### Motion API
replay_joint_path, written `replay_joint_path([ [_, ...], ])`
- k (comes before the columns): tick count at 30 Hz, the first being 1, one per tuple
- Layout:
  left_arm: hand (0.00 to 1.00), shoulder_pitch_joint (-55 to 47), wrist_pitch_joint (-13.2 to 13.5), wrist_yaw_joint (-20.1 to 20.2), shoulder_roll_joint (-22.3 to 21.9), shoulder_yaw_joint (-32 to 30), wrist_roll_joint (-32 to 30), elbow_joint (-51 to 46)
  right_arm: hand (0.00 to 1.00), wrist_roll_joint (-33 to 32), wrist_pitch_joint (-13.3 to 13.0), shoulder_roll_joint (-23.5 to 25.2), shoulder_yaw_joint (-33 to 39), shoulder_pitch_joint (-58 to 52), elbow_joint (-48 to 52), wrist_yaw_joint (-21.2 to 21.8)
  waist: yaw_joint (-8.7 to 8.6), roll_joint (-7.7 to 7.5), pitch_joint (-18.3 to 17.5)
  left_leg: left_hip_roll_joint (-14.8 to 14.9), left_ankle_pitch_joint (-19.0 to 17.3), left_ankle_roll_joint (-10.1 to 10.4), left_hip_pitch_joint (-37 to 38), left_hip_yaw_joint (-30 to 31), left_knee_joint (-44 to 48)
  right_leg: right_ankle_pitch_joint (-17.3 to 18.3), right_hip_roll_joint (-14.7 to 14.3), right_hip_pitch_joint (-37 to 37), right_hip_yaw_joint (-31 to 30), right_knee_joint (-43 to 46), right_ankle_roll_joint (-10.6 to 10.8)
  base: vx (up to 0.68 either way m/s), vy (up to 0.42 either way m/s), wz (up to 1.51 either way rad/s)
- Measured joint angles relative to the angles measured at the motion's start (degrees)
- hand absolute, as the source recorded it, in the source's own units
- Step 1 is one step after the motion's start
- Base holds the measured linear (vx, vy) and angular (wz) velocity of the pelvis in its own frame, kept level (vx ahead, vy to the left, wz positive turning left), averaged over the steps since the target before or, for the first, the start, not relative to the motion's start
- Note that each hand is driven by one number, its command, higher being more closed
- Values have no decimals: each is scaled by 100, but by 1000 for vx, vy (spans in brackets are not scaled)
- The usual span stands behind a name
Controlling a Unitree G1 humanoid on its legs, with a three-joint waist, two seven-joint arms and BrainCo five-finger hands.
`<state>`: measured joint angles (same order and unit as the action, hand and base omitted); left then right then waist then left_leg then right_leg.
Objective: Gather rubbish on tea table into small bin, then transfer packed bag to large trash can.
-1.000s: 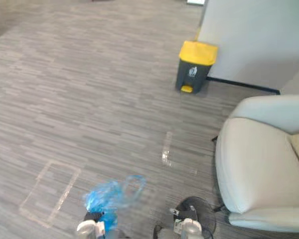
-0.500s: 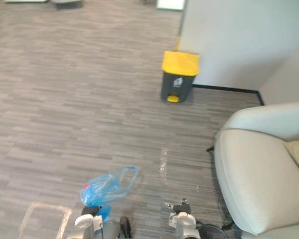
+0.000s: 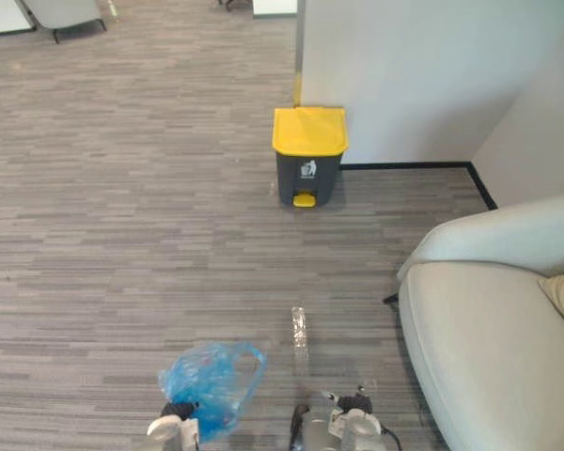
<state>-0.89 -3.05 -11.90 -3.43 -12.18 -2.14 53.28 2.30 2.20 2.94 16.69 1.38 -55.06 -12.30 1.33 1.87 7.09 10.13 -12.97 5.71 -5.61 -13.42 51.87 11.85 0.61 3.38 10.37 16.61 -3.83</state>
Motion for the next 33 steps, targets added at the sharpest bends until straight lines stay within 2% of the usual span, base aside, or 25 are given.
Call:
replay_joint_path([
  [2,100,-43,14,-7,2,-16,2,-189,0,-3,20,23,-133,40,-7,0,111,-81,46,75,-185,-258,-508,-190,179,138,50,-392,-229,-191,64,417,130,-63],
  [4,100,-41,31,-14,-3,-45,10,-316,0,-5,56,66,-123,46,-4,-2,208,-134,80,167,-349,-343,-856,-470,-669,173,227,-696,-400,-277,140,442,217,-66],
  [5,100,-33,59,-18,-6,-49,5,-407,0,-6,60,95,-106,43,8,-10,221,-195,119,69,-264,-352,-992,-453,-1646,305,449,-895,-504,-322,366,380,243,-54],
  [6,100,-44,62,-17,-15,-39,5,-402,0,-7,59,95,-106,24,15,-10,215,-171,106,10,-87,-335,-1028,-390,-2115,357,477,-956,-531,-337,455,448,343,-44],
  [7,100,-61,59,-13,-44,-21,6,-332,0,-7,57,65,-106,-48,25,-10,207,-45,28,8,678,-206,-1032,-92,-3082,493,452,-1017,-625,-382,662,310,289,-31],
  [8,100,-58,53,-21,11,-61,11,-311,0,-8,70,77,-110,-70,-23,-7,231,-112,-5,-113,788,-277,-1003,-95,-2976,601,574,-1098,-791,-392,821,408,350,-7],
  [9,100,-33,52,-37,39,-99,8,-318,0,-11,87,88,-163,-109,-59,9,170,-234,-87,-323,683,-279,-983,-123,-3064,559,752,-1098,-840,-393,792,344,269,13],
  [10,100,-3,52,-34,18,-92,7,-318,0,-10,102,117,-125,-121,-53,-7,180,-311,-123,-435,551,-379,-960,-216,-3093,494,872,-1062,-922,-332,710,407,296,9],
  [11,100,-12,51,-32,-27,-110,8,-334,0,-7,115,117,-91,-116,-31,-12,259,-354,-127,-512,414,-445,-848,-374,-3071,352,992,-1031,-1077,-155,759,307,240,-27],
  [13,100,-43,35,-34,-19,-114,6,-315,0,-6,112,125,-142,-130,2,3,272,-364,-120,-621,163,-546,-443,-572,-3151,114,1127,-731,-1336,776,1053,369,282,-60],
  [14,100,-99,29,-38,-3,-104,7,-307,0,-7,102,95,-177,-126,22,3,271,-339,-104,-673,58,-579,-70,-718,-3308,-267,1139,-171,-1548,2069,1196,421,287,-55],
  [15,100,-86,24,-40,6,-101,8,-301,0,-7,100,77,-173,-133,22,4,238,-305,-74,-704,2,-581,137,-744,-3400,-395,1095,159,-1605,2813,1288,405,229,-36],
  [16,100,-95,13,-51,11,-101,14,-252,0,-16,95,79,-156,-140,55,0,181,-284,-28,-733,-59,-575,456,-778,-3556,-319,985,573,-1547,3683,1206,326,149,-11],
  [18,100,-57,-12,-88,28,-86,27,-171,0,-6,48,86,-141,-138,168,-5,127,-316,-15,-789,-76,-552,936,-811,-3956,-46,810,1198,-1173,4066,1001,337,88,4],
  [20,100,-16,-7,-159,26,-45,111,-118,0,-5,30,91,-78,-102,200,-7,110,-326,2,-788,-104,-501,1236,-811,-4211,160,710,1571,-592,3488,778,405,17,12],
  [22,100,14,-12,-164,19,-40,124,-10,0,-6,10,84,54,-70,196,-7,64,-298,37,-783,-106,-497,1627,-771,-4469,141,540,1777,-114,2246,629,464,-58,22],
  [23,100,20,-9,-158,18,-37,123,-10,0,-6,4,86,72,-18,199,-9,49,-293,42,-786,-123,-469,1732,-734,-4543,-33,465,1771,-109,1691,582,429,-110,49],
  [24,100,25,-2,-149,26,-38,121,-12,0,-3,4,91,102,-40,179,-9,13,-323,51,-850,-205,-340,1857,-571,-4623,-517,370,1651,-165,849,511,533,-142,51],
  [25,100,53,3,-140,9,-40,120,50,0,0,13,65,139,-29,161,-1,-6,-288,89,-856,-277,-245,2050,-335,-4707,-817,316,1622,-230,916,199,446,-120,38],
  [28,100,38,7,-117,-48,-20,116,97,0,4,14,-6,187,115,87,-9,9,-29,78,-636,-242,-227,2040,-53,-4440,-234,224,1643,-99,1255,87,443,-187,8],
  [29,100,46,7,-116,-46,-8,115,97,0,2,8,-15,215,132,57,-8,-8,-11,67,-572,-233,-215,1942,16,-4159,-117,213,1591,-47,1277,63,403,-219,31],
  [30,100,77,5,-95,-38,35,106,93,0,-9,14,-37,218,126,26,-10,-102,1,76,-426,-210,-168,1595,216,-3247,5,209,1296,80,1124,84,315,-181,51],
  [31,100,94,5,-15,-34,58,106,79,0,-8,20,-36,189,69,24,-11,-122,-4,80,-242,26,161,1141,335,-2083,36,146,940,104,851,84,379,-202,39],
  [32,100,73,7,-14,-12,76,107,47,0,-7,26,-39,110,18,24,-14,-75,-5,85,-86,221,271,807,331,-1239,50,78,670,89,630,60,369,-144,-8],
  [33,100,-4,13,-19,-2,67,109,-10,0,-7,41,-36,-20,10,19,-15,-6,-20,102,62,152,238,427,268,-429,96,-29,331,6,367,-10,436,-110,-43],
])
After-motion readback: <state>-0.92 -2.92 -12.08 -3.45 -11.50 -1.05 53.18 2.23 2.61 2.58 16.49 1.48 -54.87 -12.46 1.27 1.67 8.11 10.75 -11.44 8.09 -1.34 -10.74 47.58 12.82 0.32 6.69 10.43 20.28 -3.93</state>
